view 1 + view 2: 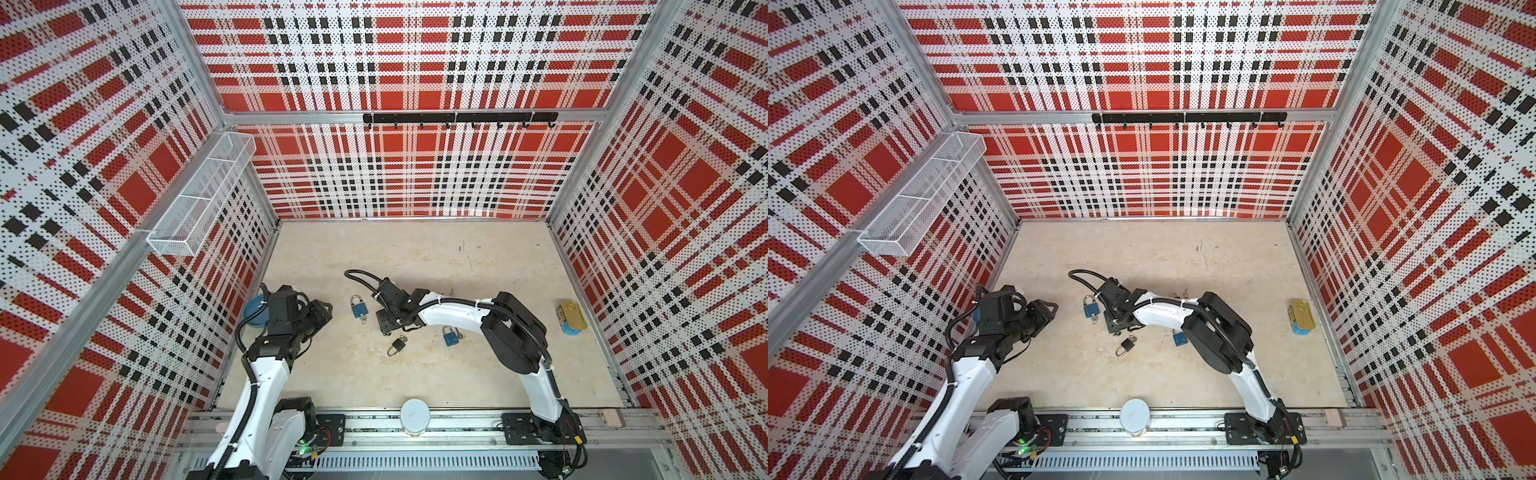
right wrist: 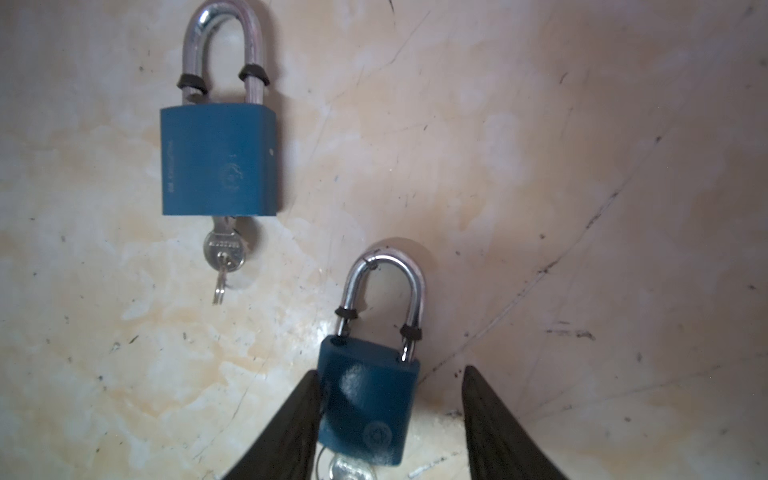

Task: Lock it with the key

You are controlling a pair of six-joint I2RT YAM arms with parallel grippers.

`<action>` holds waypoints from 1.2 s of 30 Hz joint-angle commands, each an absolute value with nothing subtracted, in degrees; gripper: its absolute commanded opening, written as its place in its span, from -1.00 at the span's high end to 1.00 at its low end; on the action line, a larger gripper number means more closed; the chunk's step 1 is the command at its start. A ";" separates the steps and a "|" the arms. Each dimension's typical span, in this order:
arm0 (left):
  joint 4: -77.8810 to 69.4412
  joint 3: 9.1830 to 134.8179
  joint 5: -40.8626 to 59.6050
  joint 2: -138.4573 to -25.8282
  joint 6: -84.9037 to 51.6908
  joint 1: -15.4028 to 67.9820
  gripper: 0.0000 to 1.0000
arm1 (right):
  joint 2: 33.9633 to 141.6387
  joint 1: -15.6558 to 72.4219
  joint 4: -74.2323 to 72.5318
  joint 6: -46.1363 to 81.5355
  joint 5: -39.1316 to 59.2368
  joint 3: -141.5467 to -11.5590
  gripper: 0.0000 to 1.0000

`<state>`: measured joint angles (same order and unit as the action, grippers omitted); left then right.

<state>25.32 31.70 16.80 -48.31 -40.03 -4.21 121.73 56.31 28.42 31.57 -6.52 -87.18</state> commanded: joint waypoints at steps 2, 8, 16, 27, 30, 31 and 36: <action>23.76 31.42 18.10 -48.34 -39.00 -5.13 0.04 | 123.65 57.46 30.90 32.49 -8.72 -90.22 -0.12; 22.40 30.26 19.37 -48.34 -39.31 -5.72 0.04 | 125.51 58.18 33.92 32.52 -10.16 -91.95 -0.11; 21.46 29.48 20.37 -48.59 -39.57 -6.83 0.04 | 126.39 58.43 37.50 31.52 -12.44 -93.25 0.28; 20.32 29.09 21.27 -49.48 -39.81 -7.03 0.04 | 127.35 58.53 38.91 29.27 -12.96 -94.35 0.21; 20.52 29.18 21.28 -49.33 -39.64 -7.02 0.04 | 128.05 58.71 39.51 28.94 -13.03 -95.14 0.19; 20.62 29.12 21.19 -49.27 -39.57 -7.08 0.04 | 128.28 58.77 39.62 28.83 -13.07 -95.36 0.18; 20.72 29.21 21.01 -49.25 -39.59 -7.13 0.04 | 128.89 58.89 39.99 28.65 -12.94 -95.72 0.12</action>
